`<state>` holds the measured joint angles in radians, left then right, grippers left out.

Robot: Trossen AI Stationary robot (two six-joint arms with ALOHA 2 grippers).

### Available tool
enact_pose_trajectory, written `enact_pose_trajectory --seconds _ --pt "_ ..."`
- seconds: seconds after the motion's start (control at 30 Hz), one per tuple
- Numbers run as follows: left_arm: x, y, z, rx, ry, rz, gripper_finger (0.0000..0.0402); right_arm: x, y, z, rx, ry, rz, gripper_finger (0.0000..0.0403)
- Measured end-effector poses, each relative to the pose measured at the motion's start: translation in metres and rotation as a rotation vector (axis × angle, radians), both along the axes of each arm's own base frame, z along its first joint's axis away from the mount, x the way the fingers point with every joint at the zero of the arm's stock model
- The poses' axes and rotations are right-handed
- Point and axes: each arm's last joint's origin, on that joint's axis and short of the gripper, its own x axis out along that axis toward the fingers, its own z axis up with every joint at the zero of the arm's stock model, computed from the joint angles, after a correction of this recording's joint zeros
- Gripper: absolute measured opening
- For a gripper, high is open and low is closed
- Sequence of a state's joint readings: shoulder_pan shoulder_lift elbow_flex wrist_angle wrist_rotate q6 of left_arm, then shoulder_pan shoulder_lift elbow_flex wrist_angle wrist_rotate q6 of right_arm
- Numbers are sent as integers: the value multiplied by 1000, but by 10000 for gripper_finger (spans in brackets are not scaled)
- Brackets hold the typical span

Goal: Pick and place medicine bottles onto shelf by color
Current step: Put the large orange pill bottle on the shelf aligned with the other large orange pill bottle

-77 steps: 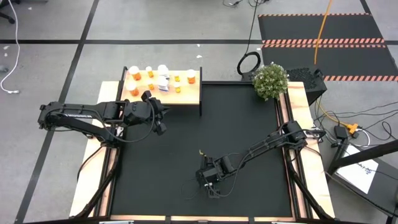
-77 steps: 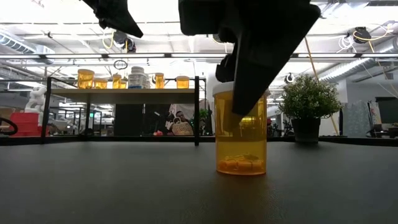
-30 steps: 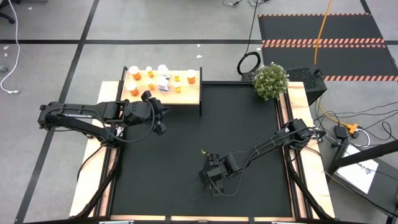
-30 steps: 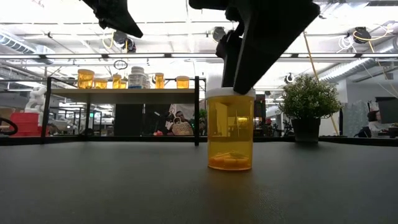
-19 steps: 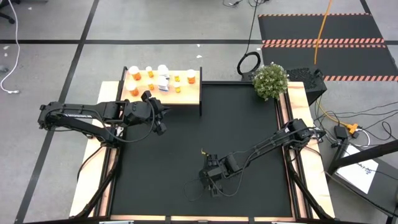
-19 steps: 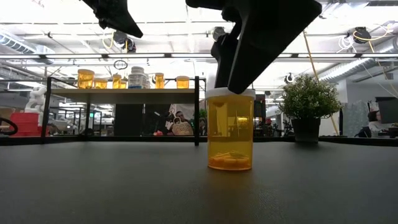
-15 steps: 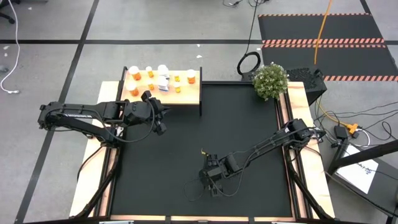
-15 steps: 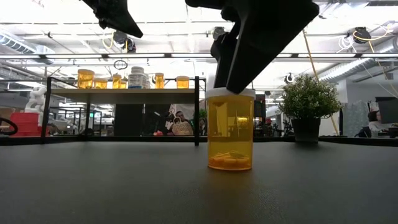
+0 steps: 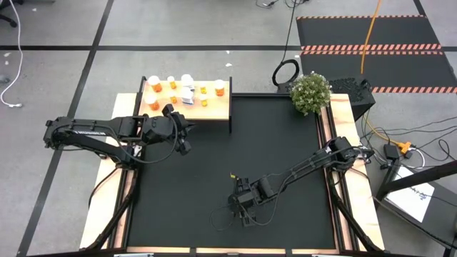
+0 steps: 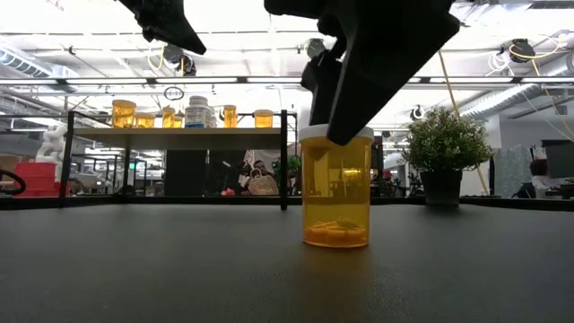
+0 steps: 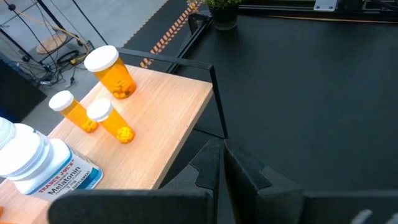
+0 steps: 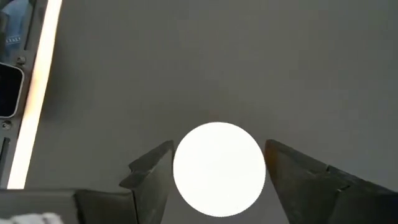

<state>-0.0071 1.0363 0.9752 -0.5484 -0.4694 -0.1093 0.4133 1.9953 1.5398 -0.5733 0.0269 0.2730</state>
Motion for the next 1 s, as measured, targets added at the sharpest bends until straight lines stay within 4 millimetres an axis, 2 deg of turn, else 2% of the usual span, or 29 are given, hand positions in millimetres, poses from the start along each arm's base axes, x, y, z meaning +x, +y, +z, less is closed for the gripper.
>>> enact_pose_trajectory --seconds 0.13,0.4,0.63,0.8,0.93,1.0 --pt "0 0 0 0 0 0 26 0 0 0 -8 -8 20 244" --pt "0 0 0 0 0 0 26 2 -3 0 -7 -12 18 206" --pt "0 0 0 0 0 0 26 2 -3 0 -6 -11 16 218" --pt "0 0 0 0 0 0 26 4 -11 2 -16 -7 14 213" --pt "0 0 0 0 0 0 26 3 -20 12 -15 -19 16 211" --pt "0 0 0 0 0 0 26 3 -29 23 7 -23 17 212"
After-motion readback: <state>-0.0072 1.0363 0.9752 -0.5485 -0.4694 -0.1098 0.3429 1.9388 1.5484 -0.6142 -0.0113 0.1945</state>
